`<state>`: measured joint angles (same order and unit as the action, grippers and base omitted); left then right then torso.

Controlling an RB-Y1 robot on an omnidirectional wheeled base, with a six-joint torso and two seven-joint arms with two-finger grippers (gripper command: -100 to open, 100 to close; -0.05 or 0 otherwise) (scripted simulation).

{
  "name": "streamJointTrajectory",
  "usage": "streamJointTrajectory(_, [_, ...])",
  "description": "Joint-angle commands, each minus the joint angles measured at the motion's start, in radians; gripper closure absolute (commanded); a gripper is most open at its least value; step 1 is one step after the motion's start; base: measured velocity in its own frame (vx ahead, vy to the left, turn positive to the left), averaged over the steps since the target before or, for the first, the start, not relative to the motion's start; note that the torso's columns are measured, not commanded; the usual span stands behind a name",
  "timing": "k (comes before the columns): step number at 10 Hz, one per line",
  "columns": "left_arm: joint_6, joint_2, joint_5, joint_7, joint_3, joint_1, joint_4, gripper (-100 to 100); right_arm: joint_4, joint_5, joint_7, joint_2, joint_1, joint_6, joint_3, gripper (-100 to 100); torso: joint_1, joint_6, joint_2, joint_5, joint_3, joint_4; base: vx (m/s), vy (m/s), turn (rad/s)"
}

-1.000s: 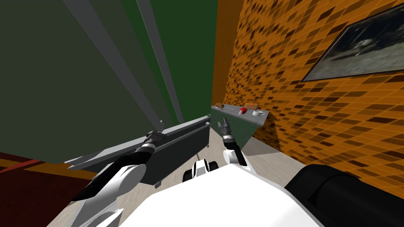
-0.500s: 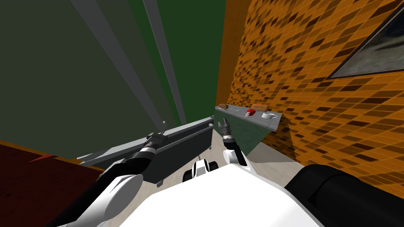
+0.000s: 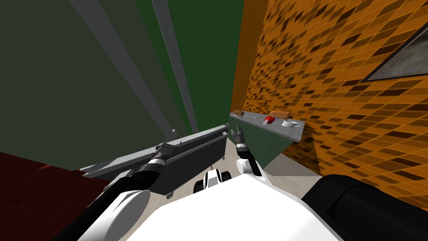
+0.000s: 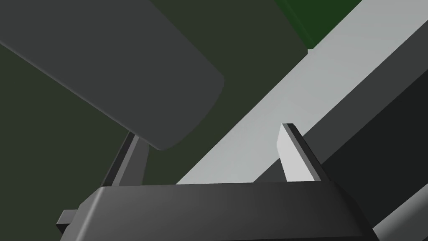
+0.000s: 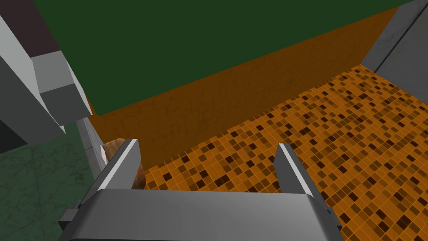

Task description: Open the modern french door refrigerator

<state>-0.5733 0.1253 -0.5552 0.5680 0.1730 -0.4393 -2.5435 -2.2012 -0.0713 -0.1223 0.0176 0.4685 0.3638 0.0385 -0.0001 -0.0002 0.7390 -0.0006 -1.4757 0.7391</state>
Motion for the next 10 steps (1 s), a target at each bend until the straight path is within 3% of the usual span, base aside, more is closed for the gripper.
streamJointTrajectory(1, [-0.004, 0.000, 0.005, 0.001, 0.004, 0.011, 0.056, -100, 0.000, 0.000, 0.000, 0.000, 0.000, 0.000, 0.000, 0, 0.000, 0.000, -0.001, 0.001, 0.000, -0.001, 0.000, 0.000, 0.000])
streamJointTrajectory(4, [-0.014, 0.022, 0.007, 0.005, 0.035, 0.067, 0.078, -100, 0.000, 0.000, 0.000, 0.000, 0.000, 0.000, 0.000, 0, 0.000, 0.000, -0.002, 0.000, -0.001, 0.000, -0.007, -0.018, 0.019])
streamJointTrajectory(6, [-0.056, 0.049, -0.022, 0.041, 0.071, 0.090, 0.098, -100, 0.000, 0.000, 0.000, 0.000, 0.000, 0.000, 0.000, 0, 0.001, 0.000, -0.002, 0.001, -0.001, -0.001, -0.005, -0.034, 0.039])
streamJointTrajectory(8, [-0.087, 0.066, -0.045, 0.068, 0.096, 0.101, 0.057, -100, 0.000, 0.000, 0.000, 0.000, 0.000, 0.000, 0.000, 0, 0.003, 0.000, -0.003, 0.001, -0.002, -0.002, -0.004, -0.022, 0.027])
streamJointTrajectory(10, [-0.093, 0.070, -0.049, 0.073, 0.100, 0.104, 0.019, -100, 0.000, 0.000, 0.000, 0.000, 0.000, 0.000, 0.000, 0, 0.001, 0.000, -0.001, 0.001, 0.000, -0.001, 0.000, -0.003, 0.003])
